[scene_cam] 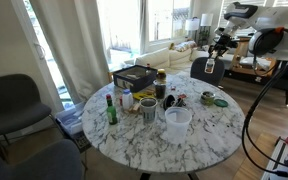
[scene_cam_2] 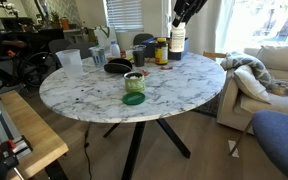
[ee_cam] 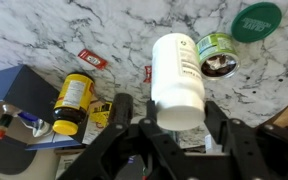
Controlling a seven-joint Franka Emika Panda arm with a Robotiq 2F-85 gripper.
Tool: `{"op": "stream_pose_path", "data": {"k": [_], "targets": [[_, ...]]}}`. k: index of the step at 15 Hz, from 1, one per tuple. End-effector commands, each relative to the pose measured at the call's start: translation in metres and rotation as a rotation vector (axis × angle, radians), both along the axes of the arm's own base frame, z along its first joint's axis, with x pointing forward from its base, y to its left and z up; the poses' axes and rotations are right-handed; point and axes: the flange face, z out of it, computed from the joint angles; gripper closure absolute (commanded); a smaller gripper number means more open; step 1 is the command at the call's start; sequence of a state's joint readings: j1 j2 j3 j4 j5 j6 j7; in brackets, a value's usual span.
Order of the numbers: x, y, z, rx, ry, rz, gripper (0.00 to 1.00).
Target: Move the white bottle to the right
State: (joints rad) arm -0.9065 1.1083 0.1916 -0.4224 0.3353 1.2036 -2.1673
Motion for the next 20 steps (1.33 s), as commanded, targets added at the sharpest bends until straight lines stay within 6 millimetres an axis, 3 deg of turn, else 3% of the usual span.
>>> {"op": "stream_pose_path", "data": {"k": [1,2,3,5,11,20], "targets": [[0.002,0.002,0.002,-0.001,-0.001,0.003,0.49],[0.005,0.005,0.003,-0.002,-0.002,0.009,0.49],[0.008,0.009,0.004,-0.003,-0.002,0.014,0.74],[0.009,0.001,-0.006,-0.004,-0.013,-0.033,0.74],[-0.024,-0.037,-0.04,0.003,0.019,-0.112,0.74],[-0.035,-0.072,-0.091,-0.04,-0.005,-0.246,0.74]]}}
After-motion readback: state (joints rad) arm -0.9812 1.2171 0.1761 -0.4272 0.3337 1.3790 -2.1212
